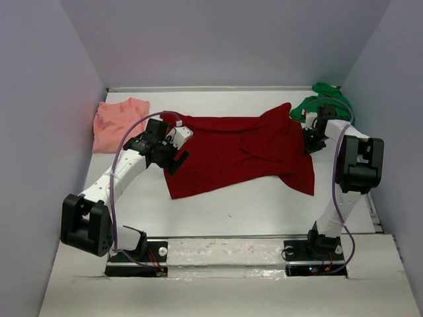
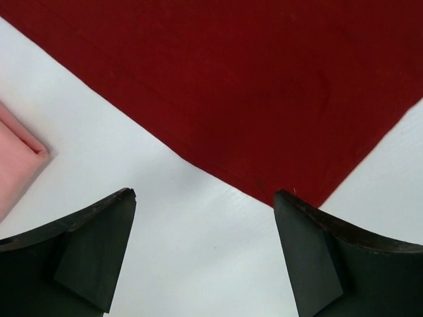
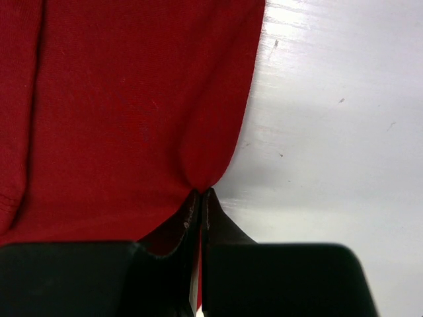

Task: Fold and stack the t-shirts
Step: Flatten the tshirt out

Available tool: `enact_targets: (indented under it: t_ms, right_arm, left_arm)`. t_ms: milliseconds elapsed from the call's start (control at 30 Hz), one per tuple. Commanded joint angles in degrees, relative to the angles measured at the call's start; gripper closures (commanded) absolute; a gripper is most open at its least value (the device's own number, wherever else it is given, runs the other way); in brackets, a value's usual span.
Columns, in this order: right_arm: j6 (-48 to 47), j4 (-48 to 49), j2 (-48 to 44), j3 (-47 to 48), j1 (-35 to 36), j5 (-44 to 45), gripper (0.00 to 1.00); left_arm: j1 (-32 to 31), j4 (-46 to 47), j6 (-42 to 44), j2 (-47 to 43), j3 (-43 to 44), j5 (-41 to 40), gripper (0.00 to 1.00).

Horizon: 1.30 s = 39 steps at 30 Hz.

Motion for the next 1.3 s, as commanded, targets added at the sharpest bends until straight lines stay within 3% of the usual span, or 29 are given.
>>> enact_targets:
  t_ms: [0,133,200,467,767,1267]
  right_arm:
    - [0.87,-1.69,-0.98,0.35,-0.39,-1.37,1.00]
    - [0.87,-1.78,-1.16,0.44,-0.39,-1.46,1.00]
    - [0.96,-1.86,-1.07,0.53,-0.39,-1.37,1.00]
    - [1.31,-2.48,-0.46,1.32,-0.39,-1.72,1.00]
    - [1.49,-3.44,0.51,2.20,-0.39,-2.43,1.00]
    - [0.79,-4.15,1.13,2.20,-0.39,-3.22,1.00]
  left_arm:
    - [-1.52,-9.04,3.81,0.30,1.29,0.95,0.05]
    - [-2.49,-13.72,7.68,-0.92,-0.91,1.74,0.21]
    - [-2.75,-17.04,9.96,-1.80,-1.09,3.75,0.24]
    - [-3.72,-21.29,14.37,-4.44,-3.90,8.07,0.12]
    - [-10.65,-13.56,10.33,-0.32,-9.35,6.40,0.15]
    - [-12.42,-4.33,7.60,5.49,-10.32,0.34,0.20]
